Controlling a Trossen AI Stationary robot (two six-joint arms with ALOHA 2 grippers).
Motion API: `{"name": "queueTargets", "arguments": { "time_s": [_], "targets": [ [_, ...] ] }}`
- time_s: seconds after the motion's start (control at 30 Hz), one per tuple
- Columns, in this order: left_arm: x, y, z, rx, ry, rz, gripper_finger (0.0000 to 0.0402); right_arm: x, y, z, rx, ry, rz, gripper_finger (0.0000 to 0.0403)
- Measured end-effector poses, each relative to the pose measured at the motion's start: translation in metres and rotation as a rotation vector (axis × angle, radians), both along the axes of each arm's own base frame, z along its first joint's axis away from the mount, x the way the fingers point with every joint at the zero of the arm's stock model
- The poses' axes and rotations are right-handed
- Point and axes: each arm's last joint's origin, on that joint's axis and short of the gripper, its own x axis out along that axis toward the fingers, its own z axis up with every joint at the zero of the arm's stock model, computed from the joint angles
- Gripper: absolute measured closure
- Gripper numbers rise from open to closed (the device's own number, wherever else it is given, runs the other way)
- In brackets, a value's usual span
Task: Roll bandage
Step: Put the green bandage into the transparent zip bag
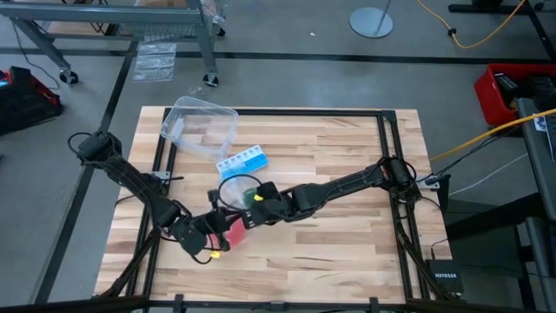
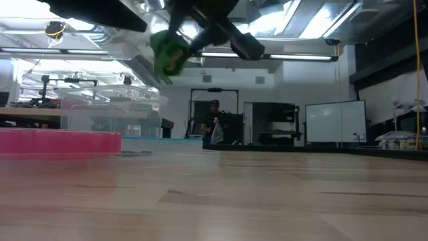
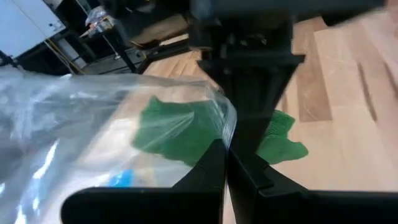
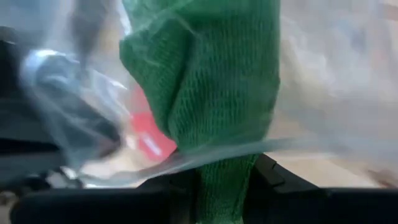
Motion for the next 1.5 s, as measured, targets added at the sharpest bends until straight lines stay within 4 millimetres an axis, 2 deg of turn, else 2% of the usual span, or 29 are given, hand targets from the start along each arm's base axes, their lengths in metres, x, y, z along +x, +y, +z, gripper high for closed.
{"name": "queueTargets", "arguments": {
  "time_s": [0.27,0.47,0.67,1.0,1.27,1.5],
  "targets": [
    [0.000,-0.001,0.000,-0.018,-0.011,0.005,0.0401,0.012,0.001,0.011,0.052,-0.161,0.003,0.0327],
    [0.000,-0.009,0.009,-0.092,-0.025,-0.049,0.0401,0.008,0.001,0.022,0.081,-0.180,-0.003,0.0327],
    [-0.001,-0.017,0.025,-0.106,-0.041,-0.111,0.0401,0.003,0.001,0.040,0.118,-0.238,0.017,0.0327],
    [-0.003,-0.018,0.051,-0.112,-0.098,-0.127,0.0401,-0.013,-0.005,0.082,0.101,-0.346,0.011,0.0327],
    [0.003,-0.019,0.086,-0.039,-0.146,-0.119,0.0401,-0.012,-0.004,0.096,0.117,-0.452,0.047,0.0254],
    [0.005,-0.019,0.101,-0.041,-0.183,-0.102,0.0401,-0.009,-0.003,0.115,0.087,-0.611,0.094,0.0238]
  ]
}}
